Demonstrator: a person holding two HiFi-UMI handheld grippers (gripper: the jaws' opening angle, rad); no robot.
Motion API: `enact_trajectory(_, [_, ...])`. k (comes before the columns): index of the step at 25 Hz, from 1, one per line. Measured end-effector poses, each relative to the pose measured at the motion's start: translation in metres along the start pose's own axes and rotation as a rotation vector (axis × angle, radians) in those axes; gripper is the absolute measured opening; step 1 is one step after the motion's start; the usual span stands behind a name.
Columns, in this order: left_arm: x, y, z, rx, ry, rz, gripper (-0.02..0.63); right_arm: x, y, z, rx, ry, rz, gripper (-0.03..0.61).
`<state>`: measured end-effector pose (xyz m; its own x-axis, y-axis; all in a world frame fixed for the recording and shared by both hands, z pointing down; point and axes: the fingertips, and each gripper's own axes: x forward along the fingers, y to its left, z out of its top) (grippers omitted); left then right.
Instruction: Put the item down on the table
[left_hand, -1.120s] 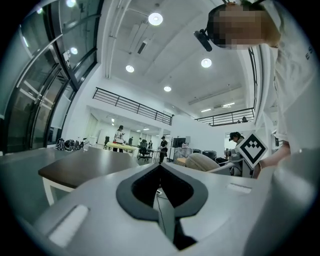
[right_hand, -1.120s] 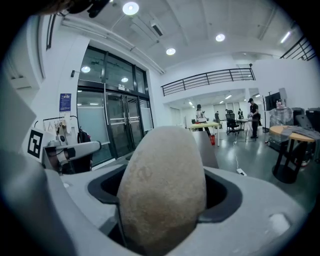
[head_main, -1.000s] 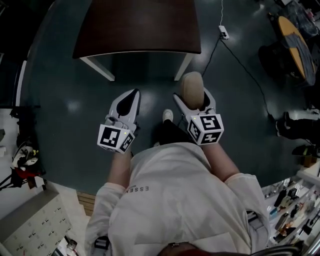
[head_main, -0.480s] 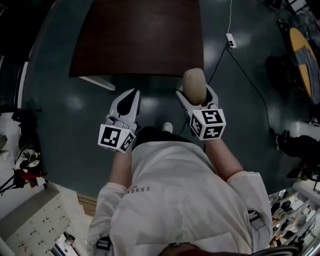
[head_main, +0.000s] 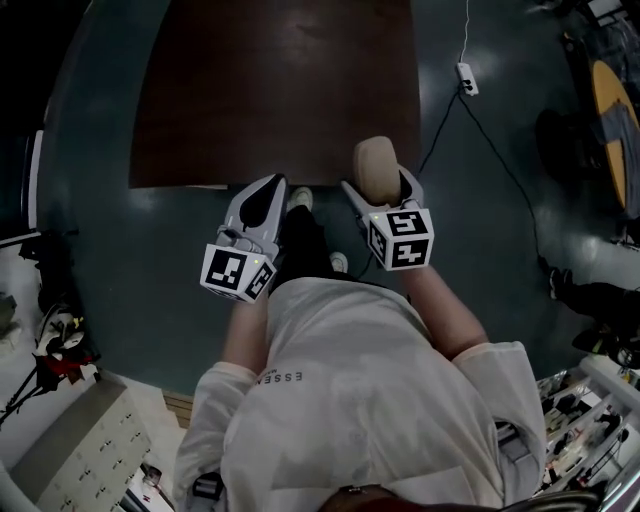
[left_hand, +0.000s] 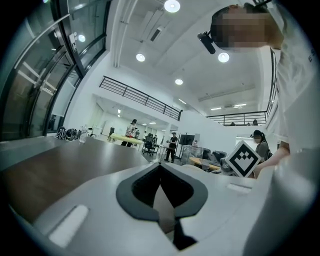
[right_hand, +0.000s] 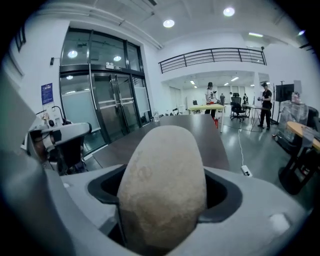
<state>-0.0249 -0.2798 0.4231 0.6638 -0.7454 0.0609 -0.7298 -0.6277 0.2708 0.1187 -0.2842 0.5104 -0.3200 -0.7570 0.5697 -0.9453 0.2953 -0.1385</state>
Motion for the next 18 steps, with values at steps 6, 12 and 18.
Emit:
enact_trajectory(6, [0.063,0.056,0.018,-0.006,0.008,0.004,0.017,0.077,-0.017,0.0,-0.017,0.124,0.005,0.402])
enact_trajectory(12, [0.091,0.09,0.001,-0.044,0.061,0.0,0.017,0.144,-0.026,-0.017,-0.056,0.256,0.011,0.402])
enact_trajectory(18, [0.099,0.108,-0.027,-0.1,0.105,0.002,0.017,0.178,-0.032,-0.023,-0.049,0.296,0.01,0.402])
